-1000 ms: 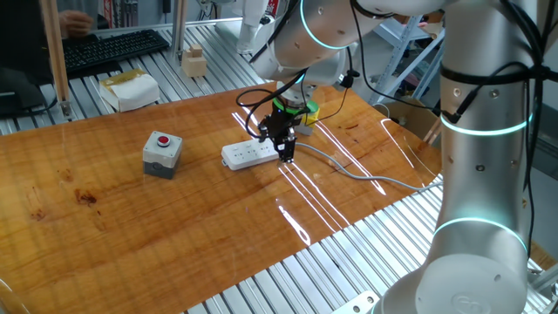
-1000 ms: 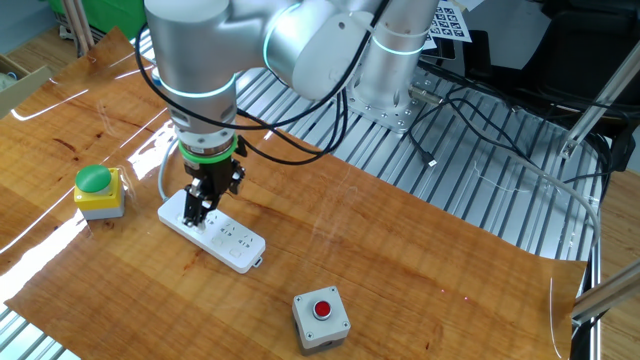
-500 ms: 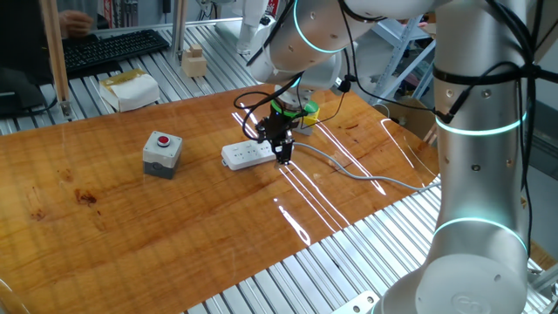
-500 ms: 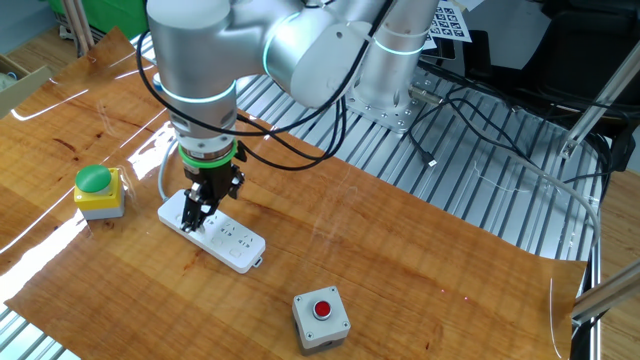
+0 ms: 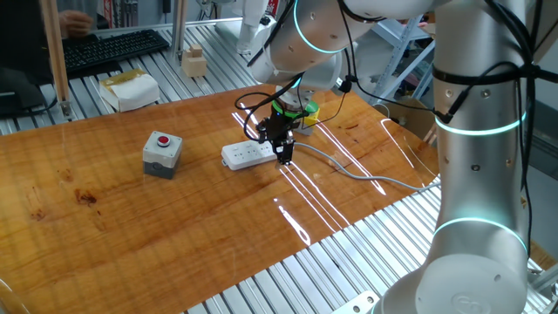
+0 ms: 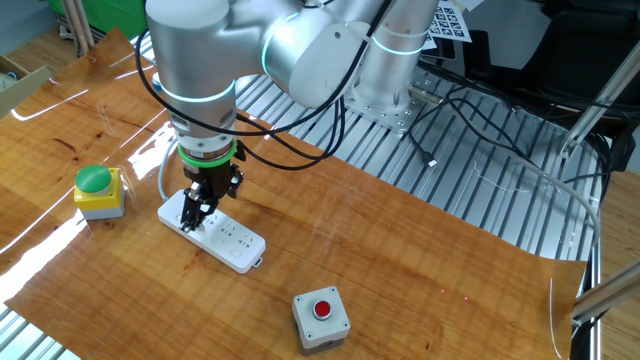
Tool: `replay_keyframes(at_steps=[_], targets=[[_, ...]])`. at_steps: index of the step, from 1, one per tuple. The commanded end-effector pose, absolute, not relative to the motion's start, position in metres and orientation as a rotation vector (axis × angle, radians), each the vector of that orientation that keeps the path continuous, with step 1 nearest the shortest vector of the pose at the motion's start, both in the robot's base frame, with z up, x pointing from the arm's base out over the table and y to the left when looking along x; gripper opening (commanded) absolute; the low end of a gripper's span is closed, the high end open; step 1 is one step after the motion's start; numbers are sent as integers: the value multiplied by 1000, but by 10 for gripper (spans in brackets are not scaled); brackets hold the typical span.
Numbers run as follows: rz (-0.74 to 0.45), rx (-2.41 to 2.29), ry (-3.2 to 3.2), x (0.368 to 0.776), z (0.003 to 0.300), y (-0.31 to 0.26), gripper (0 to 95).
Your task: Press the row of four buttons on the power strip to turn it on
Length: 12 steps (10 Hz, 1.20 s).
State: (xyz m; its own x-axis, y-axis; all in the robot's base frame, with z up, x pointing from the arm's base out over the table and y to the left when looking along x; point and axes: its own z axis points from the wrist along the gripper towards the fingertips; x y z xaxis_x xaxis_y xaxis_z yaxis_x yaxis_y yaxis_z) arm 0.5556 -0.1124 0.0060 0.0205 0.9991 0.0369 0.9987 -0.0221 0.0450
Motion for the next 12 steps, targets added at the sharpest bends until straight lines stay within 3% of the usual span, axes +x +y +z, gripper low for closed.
replay_keyframes(at_steps=[1, 8, 12], targets=[[100, 2245, 2183, 556, 1, -112, 950], [86, 2225, 2192, 557, -1, -112, 950], [62, 2219, 2234, 554, 26, -118, 950]])
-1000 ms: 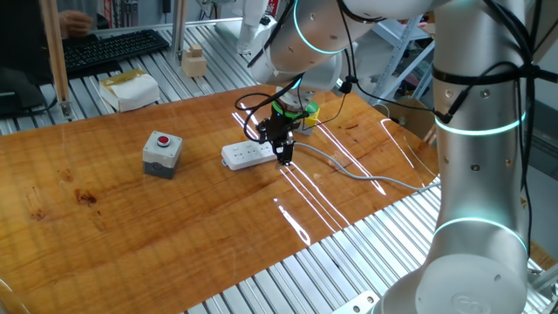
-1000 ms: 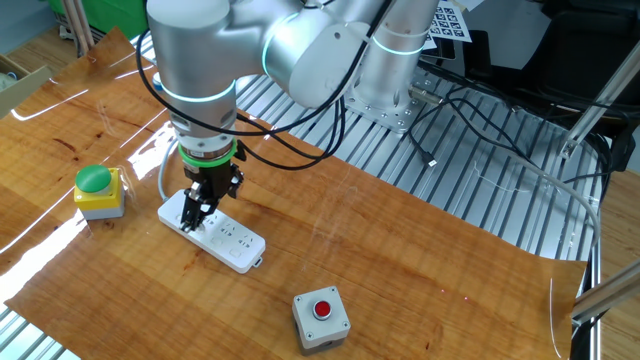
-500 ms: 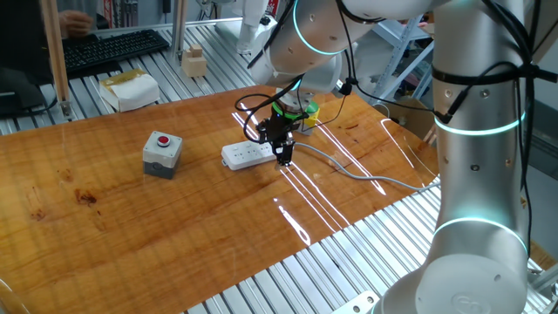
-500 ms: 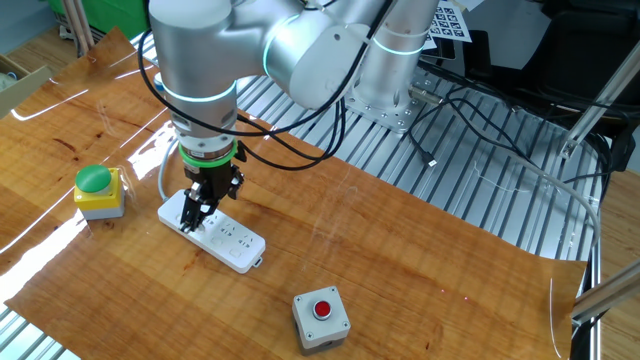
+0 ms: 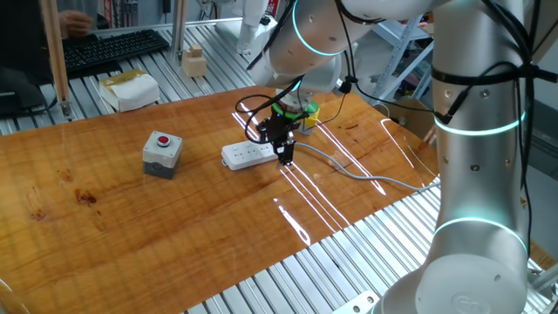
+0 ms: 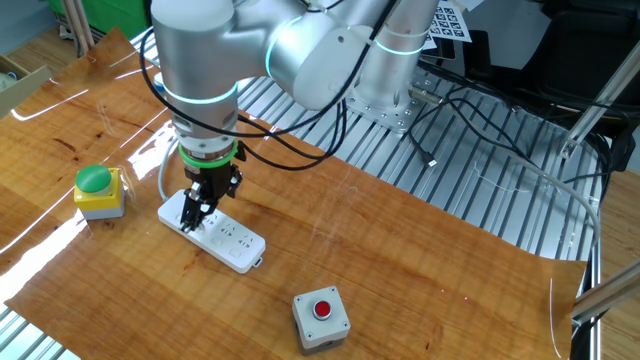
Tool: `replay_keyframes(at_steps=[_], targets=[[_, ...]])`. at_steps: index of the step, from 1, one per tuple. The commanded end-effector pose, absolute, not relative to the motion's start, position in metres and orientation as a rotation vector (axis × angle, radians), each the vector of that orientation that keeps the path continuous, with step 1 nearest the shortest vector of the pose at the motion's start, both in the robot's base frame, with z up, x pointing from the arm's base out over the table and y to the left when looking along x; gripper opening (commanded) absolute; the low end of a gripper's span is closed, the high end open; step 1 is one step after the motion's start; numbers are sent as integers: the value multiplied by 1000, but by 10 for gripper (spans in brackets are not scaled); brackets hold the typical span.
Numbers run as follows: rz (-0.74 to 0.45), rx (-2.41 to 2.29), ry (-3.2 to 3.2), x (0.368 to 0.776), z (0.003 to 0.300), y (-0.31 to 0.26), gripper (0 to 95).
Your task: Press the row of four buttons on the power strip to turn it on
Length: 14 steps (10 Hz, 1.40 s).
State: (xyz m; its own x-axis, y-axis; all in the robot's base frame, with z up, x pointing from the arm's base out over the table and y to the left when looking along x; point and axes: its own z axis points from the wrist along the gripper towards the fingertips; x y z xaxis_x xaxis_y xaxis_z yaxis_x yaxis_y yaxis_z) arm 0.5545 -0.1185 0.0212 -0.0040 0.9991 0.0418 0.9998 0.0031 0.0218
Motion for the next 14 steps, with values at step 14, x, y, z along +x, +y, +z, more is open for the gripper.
replay_keyframes(at_steps=[14], targets=[[-73, -2237, -2200, 557, 4, -113, 950]])
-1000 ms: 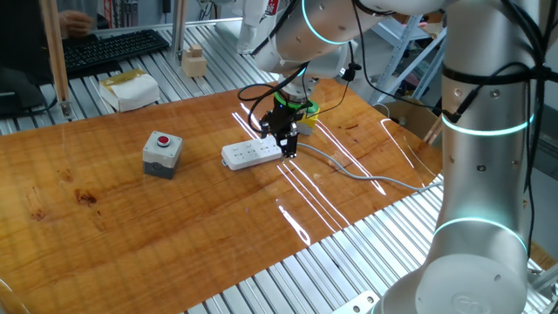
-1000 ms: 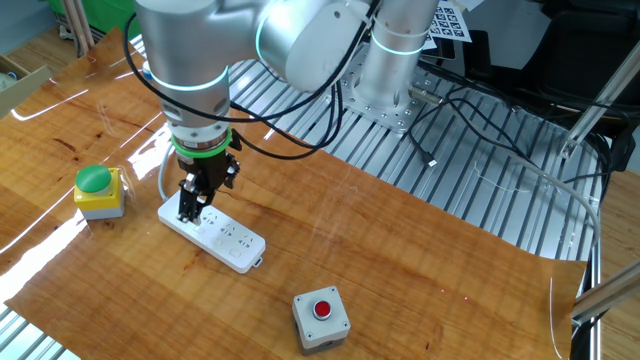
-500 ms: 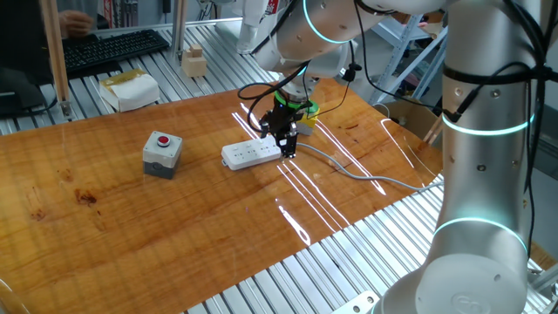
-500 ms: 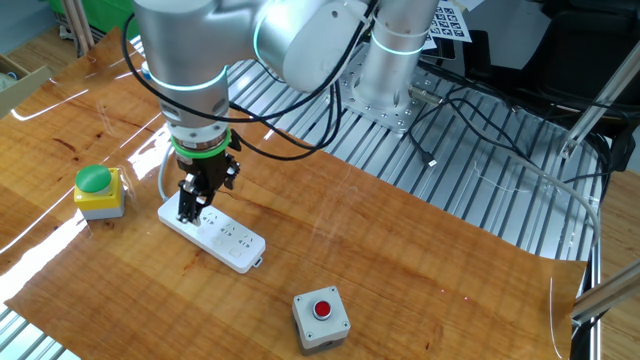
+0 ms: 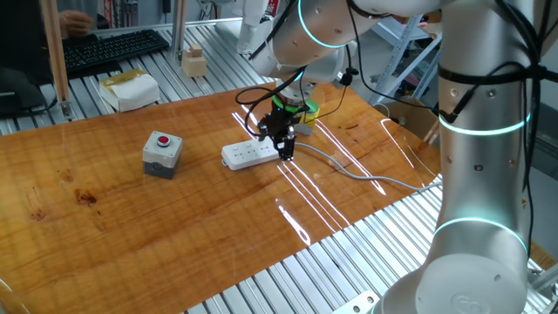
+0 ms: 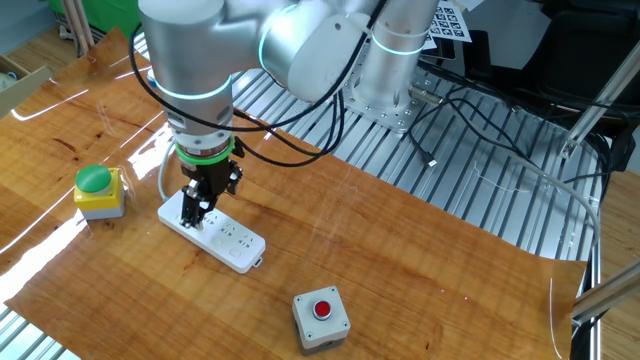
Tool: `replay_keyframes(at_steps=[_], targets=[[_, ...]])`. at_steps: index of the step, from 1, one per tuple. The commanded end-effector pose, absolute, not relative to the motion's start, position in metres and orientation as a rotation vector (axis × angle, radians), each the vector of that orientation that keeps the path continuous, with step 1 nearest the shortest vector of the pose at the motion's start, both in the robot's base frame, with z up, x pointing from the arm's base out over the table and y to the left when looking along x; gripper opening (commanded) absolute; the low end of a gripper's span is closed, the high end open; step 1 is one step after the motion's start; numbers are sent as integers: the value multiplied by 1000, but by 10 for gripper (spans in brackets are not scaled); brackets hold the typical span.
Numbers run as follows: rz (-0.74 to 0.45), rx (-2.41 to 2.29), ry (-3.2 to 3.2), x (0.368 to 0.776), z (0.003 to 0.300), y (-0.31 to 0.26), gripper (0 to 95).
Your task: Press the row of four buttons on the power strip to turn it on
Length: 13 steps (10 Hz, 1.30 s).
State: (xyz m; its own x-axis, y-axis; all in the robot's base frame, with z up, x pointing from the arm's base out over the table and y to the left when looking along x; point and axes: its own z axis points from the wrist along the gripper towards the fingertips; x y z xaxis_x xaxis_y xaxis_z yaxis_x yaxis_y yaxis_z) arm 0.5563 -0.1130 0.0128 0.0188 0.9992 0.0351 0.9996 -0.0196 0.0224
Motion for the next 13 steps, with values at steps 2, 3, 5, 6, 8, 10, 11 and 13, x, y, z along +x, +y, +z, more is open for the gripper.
replay_keyframes(at_steps=[2, 3, 5, 6, 8, 10, 11, 13], targets=[[-85, -2240, -2206, 558, -2, -114, 950], [-92, -2234, -2210, 554, -1, -113, 950], [-66, -2248, -2187, 558, 8, -115, 950], [-42, -2212, -2200, 559, 18, -118, 950], [-37, -2211, -2198, 558, 23, -117, 950], [-41, -2221, -2184, 555, 26, -112, 950], [-43, -2223, -2181, 554, 26, -110, 950], [-51, -2228, -2178, 552, 27, -107, 950]])
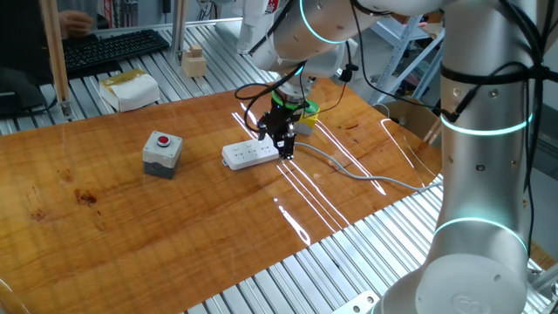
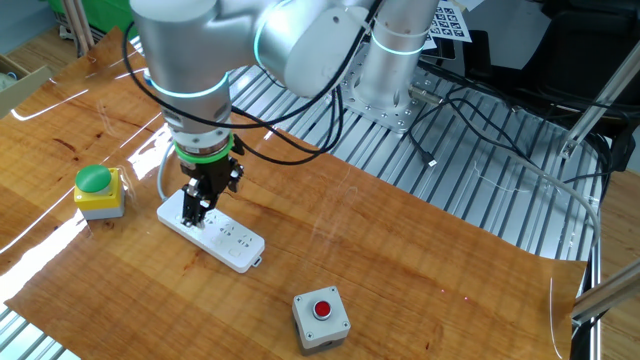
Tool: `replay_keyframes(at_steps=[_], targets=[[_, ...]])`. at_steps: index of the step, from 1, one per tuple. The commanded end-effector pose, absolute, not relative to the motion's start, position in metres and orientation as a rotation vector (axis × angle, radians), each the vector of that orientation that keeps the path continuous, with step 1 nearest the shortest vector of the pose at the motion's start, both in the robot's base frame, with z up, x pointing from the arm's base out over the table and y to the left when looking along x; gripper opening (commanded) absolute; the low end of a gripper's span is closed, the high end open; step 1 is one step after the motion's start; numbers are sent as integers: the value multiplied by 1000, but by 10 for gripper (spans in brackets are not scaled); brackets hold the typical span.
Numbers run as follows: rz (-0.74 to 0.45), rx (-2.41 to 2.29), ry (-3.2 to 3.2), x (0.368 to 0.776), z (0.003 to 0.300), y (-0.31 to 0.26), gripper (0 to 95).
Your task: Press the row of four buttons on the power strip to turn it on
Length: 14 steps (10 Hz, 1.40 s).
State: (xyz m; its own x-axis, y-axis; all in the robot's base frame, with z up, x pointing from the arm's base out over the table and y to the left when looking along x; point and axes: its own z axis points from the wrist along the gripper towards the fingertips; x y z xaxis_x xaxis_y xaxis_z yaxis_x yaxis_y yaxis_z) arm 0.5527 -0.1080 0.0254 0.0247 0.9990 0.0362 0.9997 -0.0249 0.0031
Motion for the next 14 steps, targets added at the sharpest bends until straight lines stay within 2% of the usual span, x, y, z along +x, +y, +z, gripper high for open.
replay_keyframes(at_steps=[1, 14], targets=[[-59, -2232, -2175, 552, 26, -103, 950], [-66, -2260, -2164, 553, 21, -81, 950]])
